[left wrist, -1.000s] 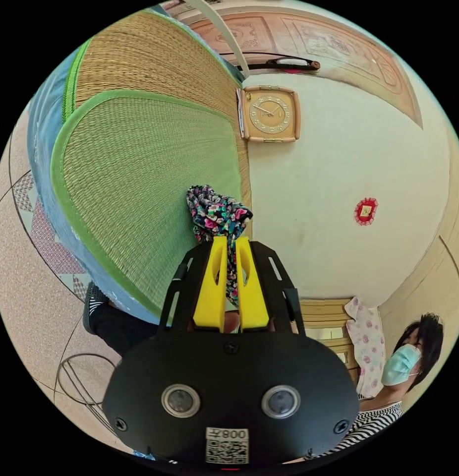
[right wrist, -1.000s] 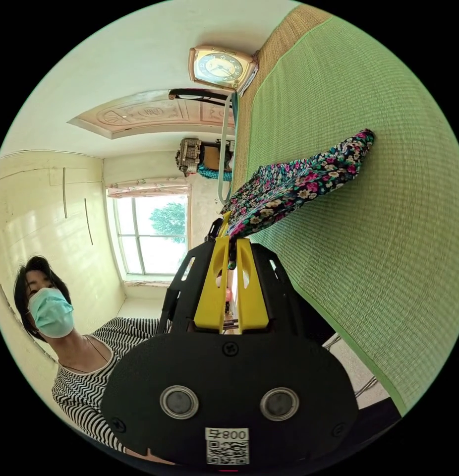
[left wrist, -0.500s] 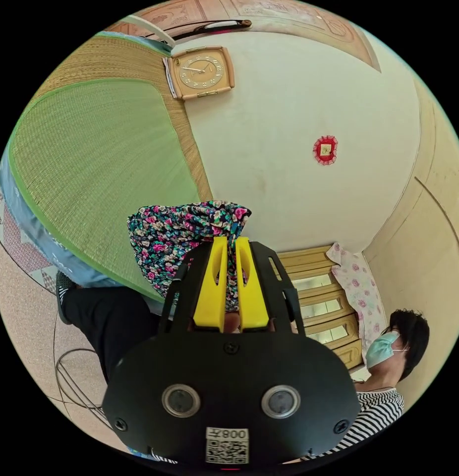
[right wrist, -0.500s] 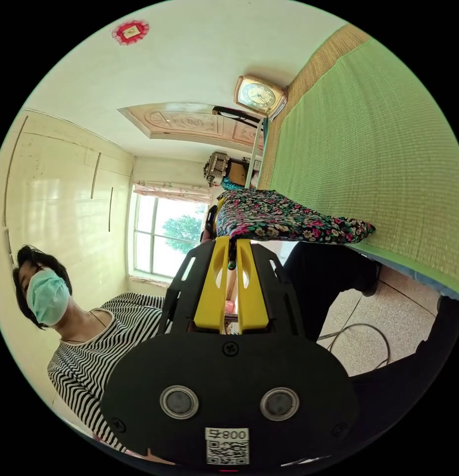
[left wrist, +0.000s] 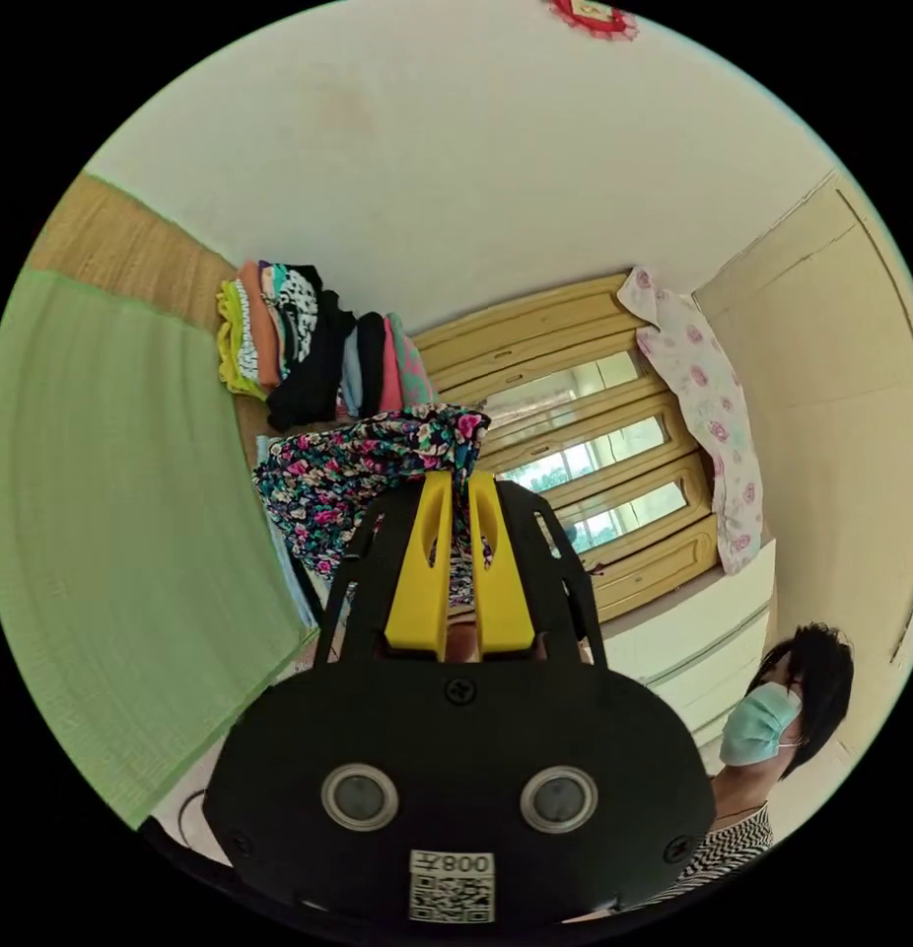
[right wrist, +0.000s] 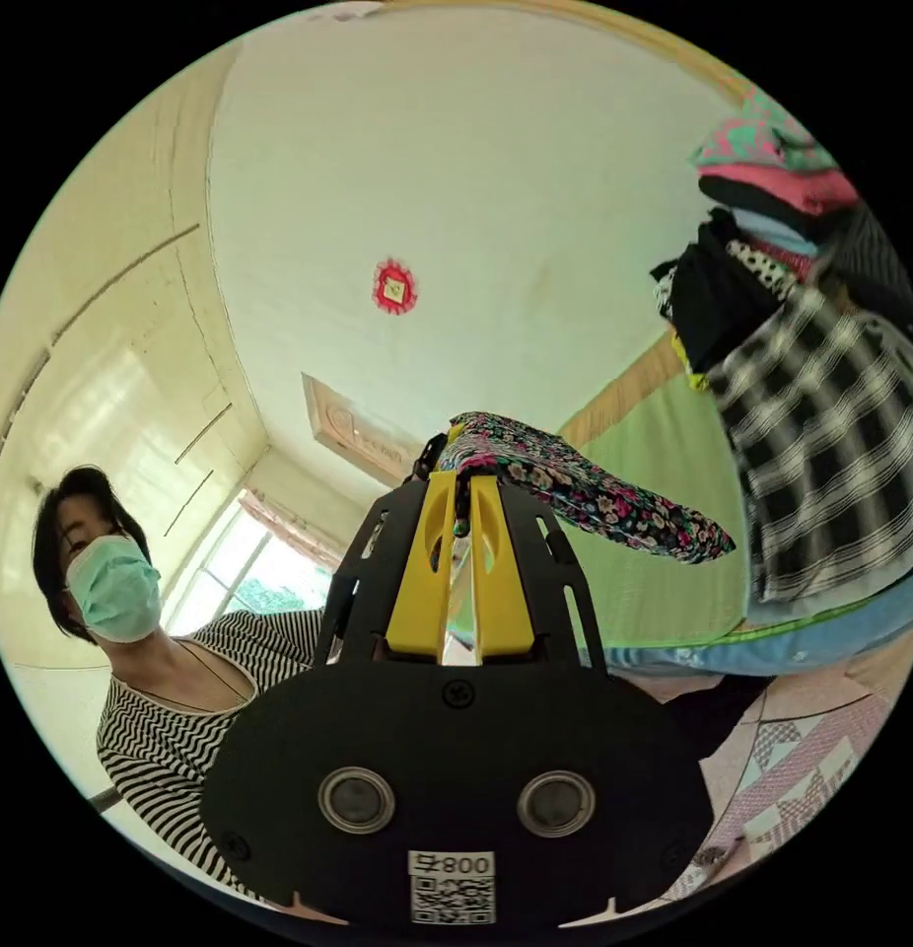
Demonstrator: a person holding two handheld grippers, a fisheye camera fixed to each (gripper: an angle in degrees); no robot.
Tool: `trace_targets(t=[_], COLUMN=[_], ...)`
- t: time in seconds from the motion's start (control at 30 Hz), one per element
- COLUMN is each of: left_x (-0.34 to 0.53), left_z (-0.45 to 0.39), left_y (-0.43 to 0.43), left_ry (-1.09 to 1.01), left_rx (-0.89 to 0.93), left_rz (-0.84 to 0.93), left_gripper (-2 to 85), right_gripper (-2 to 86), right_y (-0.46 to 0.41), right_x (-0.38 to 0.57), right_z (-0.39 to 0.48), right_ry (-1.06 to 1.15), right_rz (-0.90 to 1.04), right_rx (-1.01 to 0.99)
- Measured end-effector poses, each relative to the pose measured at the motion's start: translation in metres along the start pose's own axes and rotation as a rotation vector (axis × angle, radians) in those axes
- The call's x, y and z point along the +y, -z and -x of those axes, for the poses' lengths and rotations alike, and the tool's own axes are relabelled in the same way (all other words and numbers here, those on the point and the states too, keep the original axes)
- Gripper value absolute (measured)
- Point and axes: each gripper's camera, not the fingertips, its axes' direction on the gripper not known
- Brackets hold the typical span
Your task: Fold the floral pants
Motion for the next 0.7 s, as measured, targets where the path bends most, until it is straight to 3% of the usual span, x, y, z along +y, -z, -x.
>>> trace_targets(t=[0.2,0.37,0.5,0.7], left_x=[-0.084,-0.102,-0.106,-0.121], left_z=[0.012,0.113,0.167,0.192], left_y=[-0.220,-0.362,-0.410,-0.465], left_ry=[-0.126,-0.042,0.027,-0.025], left_rx=[0.012,-0.205,-0.303,-0.258], left_rz=[0.228,0.439,0.487,0.496], left_gripper=[3.0,3.2,3.3,4.3], right_gripper=[2.1,2.1,2.2,2.2], right_y=[0.097,0.092,0.065,0.057], right_x=[0.000,0.050,0.083,0.091], right_z=[-0.008,-0.100,-0.165,-0.168], right_ry=[0.035,-0.200,-0.380,-0.373], right_rz=[-0.141,-0.071,0.010,0.009], right_rx=[0.239,0.285,0.254,0.274])
